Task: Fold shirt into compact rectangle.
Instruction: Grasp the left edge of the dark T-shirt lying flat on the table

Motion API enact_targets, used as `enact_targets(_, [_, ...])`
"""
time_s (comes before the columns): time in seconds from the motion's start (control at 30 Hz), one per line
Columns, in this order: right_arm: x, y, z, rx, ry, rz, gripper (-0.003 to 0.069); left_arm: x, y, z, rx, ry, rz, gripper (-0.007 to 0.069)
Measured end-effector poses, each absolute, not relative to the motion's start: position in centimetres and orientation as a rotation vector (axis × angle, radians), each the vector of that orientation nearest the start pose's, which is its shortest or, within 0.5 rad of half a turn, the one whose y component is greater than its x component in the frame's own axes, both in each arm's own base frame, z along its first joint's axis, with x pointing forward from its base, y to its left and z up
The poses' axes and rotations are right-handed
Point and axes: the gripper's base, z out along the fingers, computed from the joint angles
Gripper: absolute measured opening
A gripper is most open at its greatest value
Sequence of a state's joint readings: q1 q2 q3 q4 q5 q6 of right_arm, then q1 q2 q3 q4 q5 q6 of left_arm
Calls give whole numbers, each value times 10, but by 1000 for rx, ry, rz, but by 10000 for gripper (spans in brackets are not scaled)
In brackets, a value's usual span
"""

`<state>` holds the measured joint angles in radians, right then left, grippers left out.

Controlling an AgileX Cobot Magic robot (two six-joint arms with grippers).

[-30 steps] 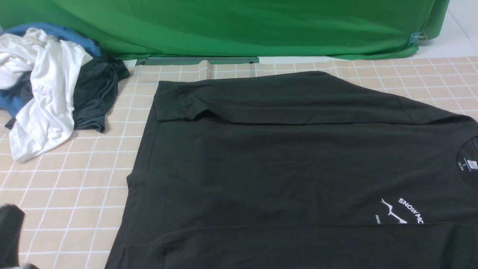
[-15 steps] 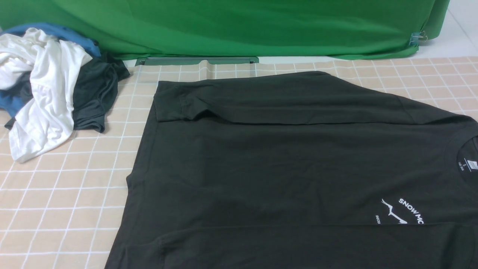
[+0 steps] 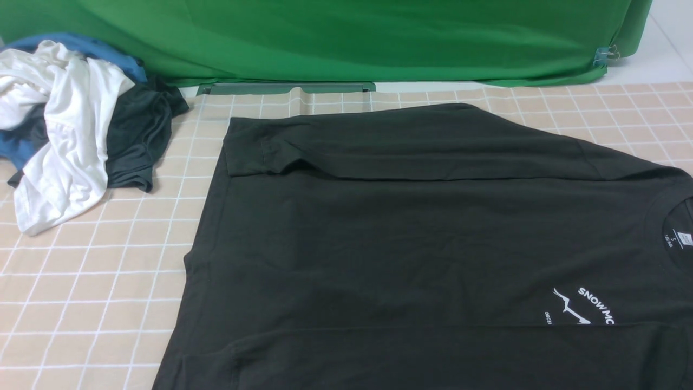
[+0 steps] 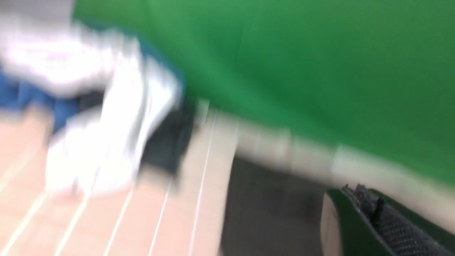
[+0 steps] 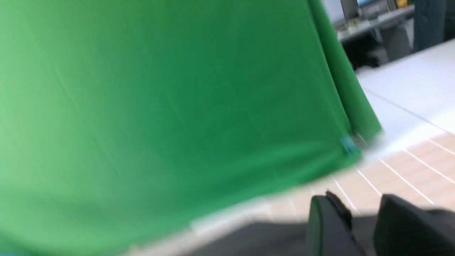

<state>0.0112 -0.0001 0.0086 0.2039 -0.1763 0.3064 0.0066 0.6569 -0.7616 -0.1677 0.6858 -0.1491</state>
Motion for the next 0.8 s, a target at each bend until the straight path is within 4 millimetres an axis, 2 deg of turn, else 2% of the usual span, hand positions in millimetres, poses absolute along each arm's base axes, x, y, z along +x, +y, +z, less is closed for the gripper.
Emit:
enact_targets(0.03, [53, -3, 229, 363, 1247, 427, 238, 143, -14, 340, -151, 2244, -288, 20])
enact_targets(0.17, [52, -4, 231, 358, 1219, 423, 238, 173, -21, 307, -43, 2540, -346, 20])
enact_targets(0.23, [51, -5, 234, 356, 1180, 424, 235, 185, -27, 280, 23, 2686, -346, 16])
enact_targets(0.33, [50, -4, 239, 358, 1174, 441, 183, 185, -39, 258, 118, 2767, -313, 15])
enact_targets(0.43, [51, 1, 265, 306, 1298, 439, 62, 178, -55, 240, 178, 2821, -318, 15])
enact_targets(0.63, [66, 14, 326, 109, 1649, 379, 38, 171, -75, 211, 235, 2929, -273, 15])
enact_targets(0.73, [88, 22, 345, -16, 1836, 336, 38, 180, -79, 200, 249, 2932, -249, 21])
enact_targets(0.8, [103, 27, 350, -76, 1934, 322, 38, 186, -79, 192, 263, 2943, -206, 37])
